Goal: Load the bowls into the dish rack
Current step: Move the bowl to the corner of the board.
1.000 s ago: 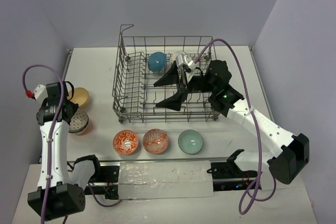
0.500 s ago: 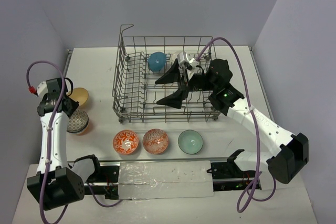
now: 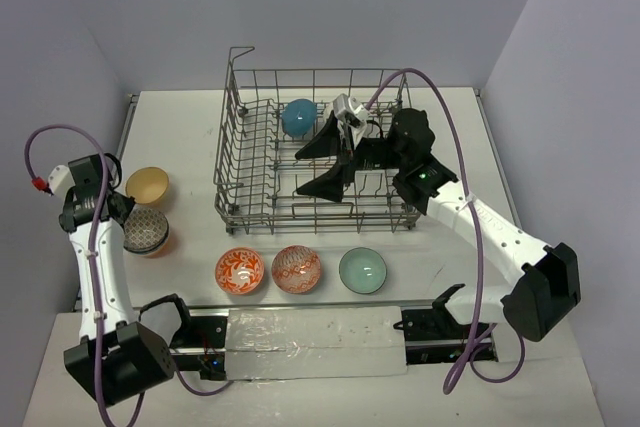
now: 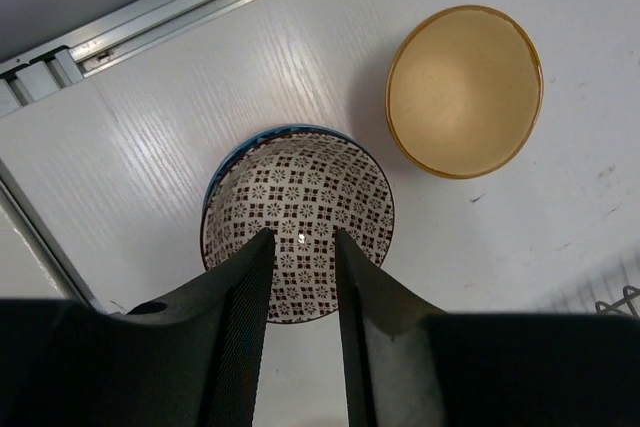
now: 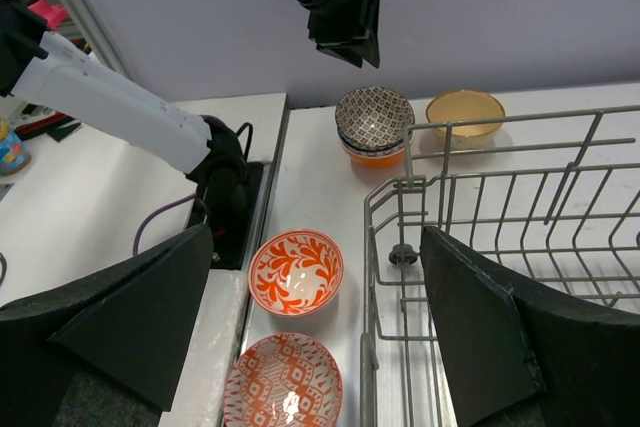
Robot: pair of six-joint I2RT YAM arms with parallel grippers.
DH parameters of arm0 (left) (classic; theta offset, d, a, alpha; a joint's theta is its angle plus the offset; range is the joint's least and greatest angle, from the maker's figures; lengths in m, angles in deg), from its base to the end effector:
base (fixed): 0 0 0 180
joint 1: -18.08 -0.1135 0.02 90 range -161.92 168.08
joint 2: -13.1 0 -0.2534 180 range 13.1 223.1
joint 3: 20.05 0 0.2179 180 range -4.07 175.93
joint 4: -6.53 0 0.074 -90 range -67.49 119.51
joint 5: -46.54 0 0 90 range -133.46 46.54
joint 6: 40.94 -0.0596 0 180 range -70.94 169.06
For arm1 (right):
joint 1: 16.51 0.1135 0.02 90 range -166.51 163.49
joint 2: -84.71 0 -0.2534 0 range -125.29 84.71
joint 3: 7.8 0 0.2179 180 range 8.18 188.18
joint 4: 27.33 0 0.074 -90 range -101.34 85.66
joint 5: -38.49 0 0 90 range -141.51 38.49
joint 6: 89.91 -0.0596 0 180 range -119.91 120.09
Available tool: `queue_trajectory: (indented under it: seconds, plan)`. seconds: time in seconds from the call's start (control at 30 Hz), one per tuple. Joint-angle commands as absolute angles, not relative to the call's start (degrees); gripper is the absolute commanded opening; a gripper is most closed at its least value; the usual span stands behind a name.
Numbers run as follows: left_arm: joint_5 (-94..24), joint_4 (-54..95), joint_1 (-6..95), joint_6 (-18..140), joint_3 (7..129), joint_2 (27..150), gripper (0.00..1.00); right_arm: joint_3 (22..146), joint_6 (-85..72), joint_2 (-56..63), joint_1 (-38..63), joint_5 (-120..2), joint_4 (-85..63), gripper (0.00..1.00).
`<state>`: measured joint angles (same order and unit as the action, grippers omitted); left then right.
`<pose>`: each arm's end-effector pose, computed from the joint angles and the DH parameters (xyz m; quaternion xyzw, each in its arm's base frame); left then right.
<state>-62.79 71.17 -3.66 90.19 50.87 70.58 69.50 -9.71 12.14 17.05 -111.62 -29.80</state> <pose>0.1574 0.0840 0.2763 -0.5325 0.7643 0.1010 0.3494 0.1915 0.1891 0.3862 -0.4855 0.4828 0.5476 0.4810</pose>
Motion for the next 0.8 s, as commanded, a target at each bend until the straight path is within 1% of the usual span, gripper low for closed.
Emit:
queue_trajectory:
  seconds: [0.0, 0.3, 0.53, 0.77]
  plan:
    - [-63.0, 70.3, -5.4, 90.0, 50.6, 68.6, 0.37, 69.6, -10.5, 11.9, 16.1, -112.8, -32.8, 0.91]
    - [-62.4, 68.4, -8.7, 90.8, 49.0, 71.6, 0.38, 69.0, -10.8, 12.5, 14.8, -112.6, -32.7, 0.91]
    - [-63.6, 68.6, -9.3, 91.2, 49.5, 74.6, 0.38, 69.1, -10.1, 12.6, 13.9, -111.8, -31.9, 0.91]
    - [-64.8, 68.7, -9.6, 91.5, 49.1, 74.5, 0.38, 69.2, -9.2, 12.8, 13.7, -111.2, -30.9, 0.91]
